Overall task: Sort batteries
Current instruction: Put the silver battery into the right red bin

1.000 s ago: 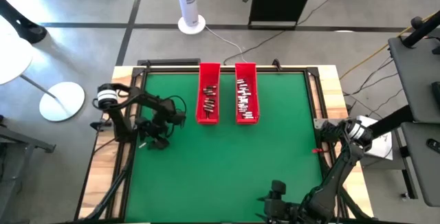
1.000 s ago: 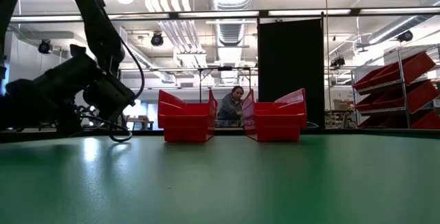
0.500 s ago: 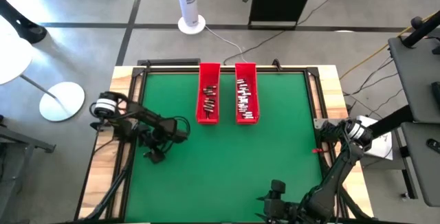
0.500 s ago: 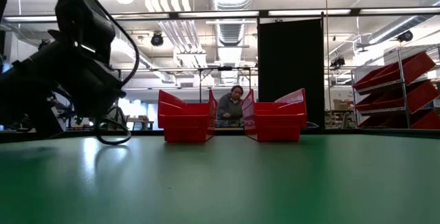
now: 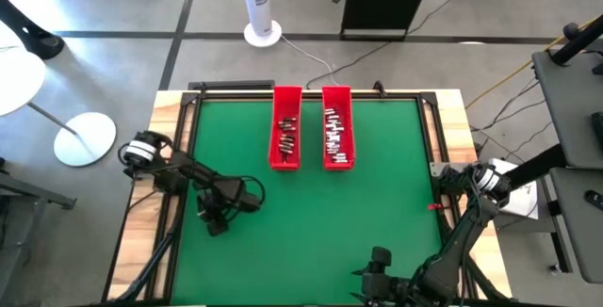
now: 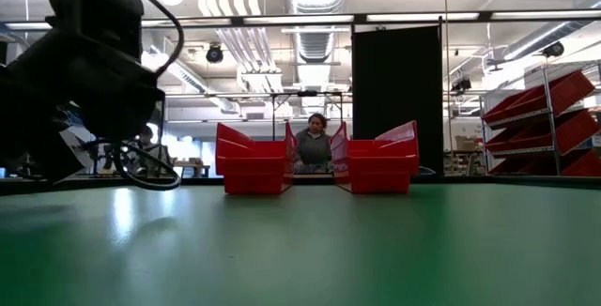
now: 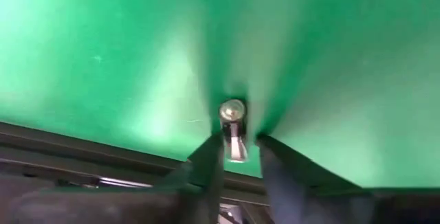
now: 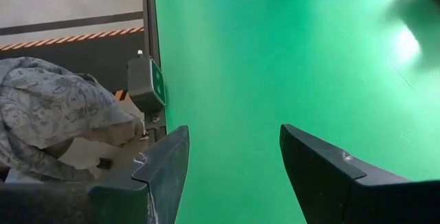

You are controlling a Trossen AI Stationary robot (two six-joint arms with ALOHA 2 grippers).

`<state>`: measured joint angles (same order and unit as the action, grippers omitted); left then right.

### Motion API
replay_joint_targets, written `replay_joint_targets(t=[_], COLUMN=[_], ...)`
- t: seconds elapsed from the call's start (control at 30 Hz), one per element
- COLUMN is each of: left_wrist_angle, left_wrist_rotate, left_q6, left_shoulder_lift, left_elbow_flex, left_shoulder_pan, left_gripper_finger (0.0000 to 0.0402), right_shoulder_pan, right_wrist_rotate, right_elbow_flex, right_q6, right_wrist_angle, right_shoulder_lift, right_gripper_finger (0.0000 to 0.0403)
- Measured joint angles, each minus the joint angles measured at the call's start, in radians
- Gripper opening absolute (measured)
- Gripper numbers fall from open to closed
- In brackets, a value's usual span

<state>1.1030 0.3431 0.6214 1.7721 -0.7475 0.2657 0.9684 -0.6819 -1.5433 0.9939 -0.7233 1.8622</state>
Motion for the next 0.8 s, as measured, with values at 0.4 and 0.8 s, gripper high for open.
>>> replay_joint_targets(t=[0.4,0.8], left_wrist_angle=[-0.006,-0.312], left_wrist_rotate=[-0.129,-0.377], left_q6=[0.015,0.052], left_shoulder_lift=[-0.016,-0.043], left_elbow_flex=[-0.068,-0.210], left_shoulder_pan=[0.118,0.242], left_gripper_finger=[0.0016,0.0009], right_shoulder_pan=[-0.035,-0.150], right_wrist_rotate=[-0.016,-0.079], right_elbow_flex=[0.000,0.009], right_q6=[-0.049,-0.336], right_wrist_angle=[0.006,0.257], right_shoulder_lift=[0.000,0.099], right_gripper_finger=[0.0219,0.0219])
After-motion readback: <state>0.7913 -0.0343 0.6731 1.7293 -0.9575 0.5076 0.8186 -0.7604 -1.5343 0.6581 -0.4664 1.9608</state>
